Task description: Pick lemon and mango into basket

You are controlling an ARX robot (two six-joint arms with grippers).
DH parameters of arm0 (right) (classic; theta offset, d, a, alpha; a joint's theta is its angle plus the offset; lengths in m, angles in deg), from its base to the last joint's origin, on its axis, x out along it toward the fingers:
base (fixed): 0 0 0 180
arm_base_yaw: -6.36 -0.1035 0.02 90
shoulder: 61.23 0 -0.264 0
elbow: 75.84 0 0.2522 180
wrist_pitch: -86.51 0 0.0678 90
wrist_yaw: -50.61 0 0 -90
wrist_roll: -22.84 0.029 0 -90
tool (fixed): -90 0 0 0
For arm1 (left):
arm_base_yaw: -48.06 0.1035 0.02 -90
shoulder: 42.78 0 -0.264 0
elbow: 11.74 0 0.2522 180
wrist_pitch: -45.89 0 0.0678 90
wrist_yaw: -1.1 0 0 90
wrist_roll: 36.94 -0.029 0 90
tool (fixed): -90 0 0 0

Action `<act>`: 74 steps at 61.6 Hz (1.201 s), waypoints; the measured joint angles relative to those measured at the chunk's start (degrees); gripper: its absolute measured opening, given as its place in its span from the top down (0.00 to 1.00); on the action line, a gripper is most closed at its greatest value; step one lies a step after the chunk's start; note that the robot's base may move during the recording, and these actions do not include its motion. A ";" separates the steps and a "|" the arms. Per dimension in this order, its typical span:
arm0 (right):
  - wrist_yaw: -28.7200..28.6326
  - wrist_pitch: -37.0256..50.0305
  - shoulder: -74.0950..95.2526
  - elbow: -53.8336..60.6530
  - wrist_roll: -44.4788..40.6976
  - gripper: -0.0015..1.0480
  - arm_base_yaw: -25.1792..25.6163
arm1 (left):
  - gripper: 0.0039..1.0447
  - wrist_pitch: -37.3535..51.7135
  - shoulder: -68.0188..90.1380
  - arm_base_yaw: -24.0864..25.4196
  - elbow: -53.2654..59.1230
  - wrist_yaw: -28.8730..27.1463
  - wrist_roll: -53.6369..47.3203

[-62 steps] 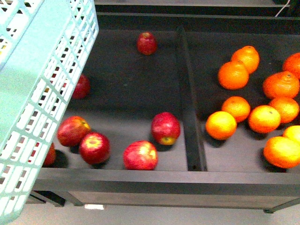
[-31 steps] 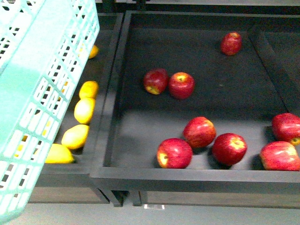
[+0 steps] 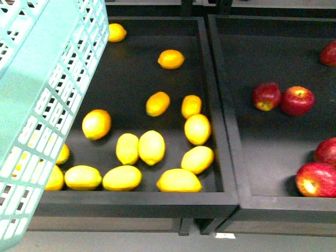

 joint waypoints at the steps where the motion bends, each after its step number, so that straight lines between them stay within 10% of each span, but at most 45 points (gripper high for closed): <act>1: 0.07 0.02 -0.04 0.00 0.00 0.08 0.00 | 0.95 -0.02 0.00 0.00 0.00 -0.04 0.00; 64: -0.28 0.02 -0.02 0.02 0.00 0.08 0.07 | 0.95 -0.42 0.11 0.42 -0.11 -1.38 -1.31; 74: -0.13 0.02 0.00 0.02 0.00 0.08 0.07 | 0.95 -18.16 10.05 -5.70 -9.44 0.22 -25.66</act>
